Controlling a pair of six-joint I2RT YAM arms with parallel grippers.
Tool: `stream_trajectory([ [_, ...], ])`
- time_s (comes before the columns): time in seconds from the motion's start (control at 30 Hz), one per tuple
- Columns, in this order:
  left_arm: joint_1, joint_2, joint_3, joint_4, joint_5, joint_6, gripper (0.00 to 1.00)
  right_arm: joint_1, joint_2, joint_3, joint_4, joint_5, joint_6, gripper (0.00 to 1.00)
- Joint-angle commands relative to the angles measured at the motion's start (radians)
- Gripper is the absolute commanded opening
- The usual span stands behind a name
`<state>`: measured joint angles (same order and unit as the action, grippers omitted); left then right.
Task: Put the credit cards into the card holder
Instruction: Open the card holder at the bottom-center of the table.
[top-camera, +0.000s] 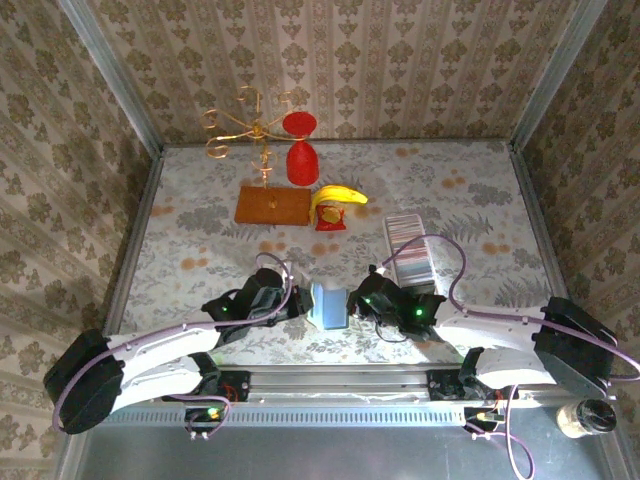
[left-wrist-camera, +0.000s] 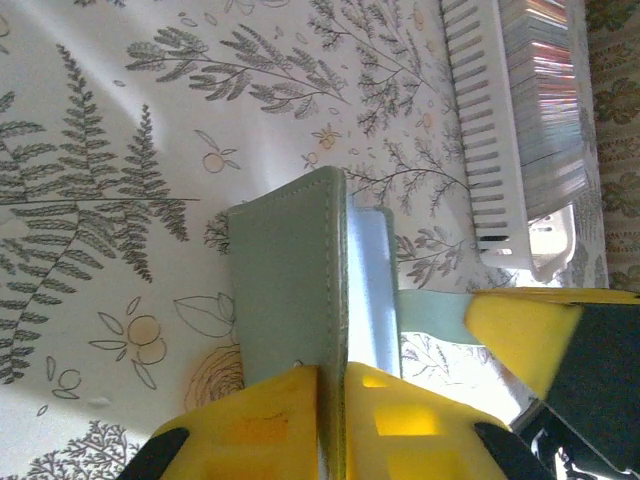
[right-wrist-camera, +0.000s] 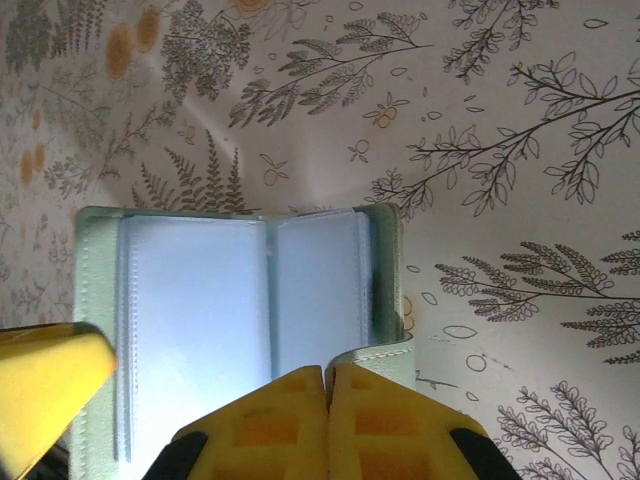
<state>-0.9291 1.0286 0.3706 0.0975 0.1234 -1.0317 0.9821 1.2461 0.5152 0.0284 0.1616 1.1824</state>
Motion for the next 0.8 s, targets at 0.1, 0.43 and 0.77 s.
stream_trajectory([
  [0.1,-0.020,0.011,0.051,-0.030,-0.010,0.016,0.08,-0.014,0.038,0.011,-0.077,0.044,0.005,0.00],
  [0.43,-0.021,0.020,0.042,-0.097,-0.072,0.001,0.00,-0.043,0.009,0.048,-0.196,0.065,-0.050,0.08],
  [0.77,-0.021,0.030,-0.048,-0.045,-0.103,-0.031,0.00,0.010,-0.155,0.115,-0.390,0.082,-0.092,0.34],
])
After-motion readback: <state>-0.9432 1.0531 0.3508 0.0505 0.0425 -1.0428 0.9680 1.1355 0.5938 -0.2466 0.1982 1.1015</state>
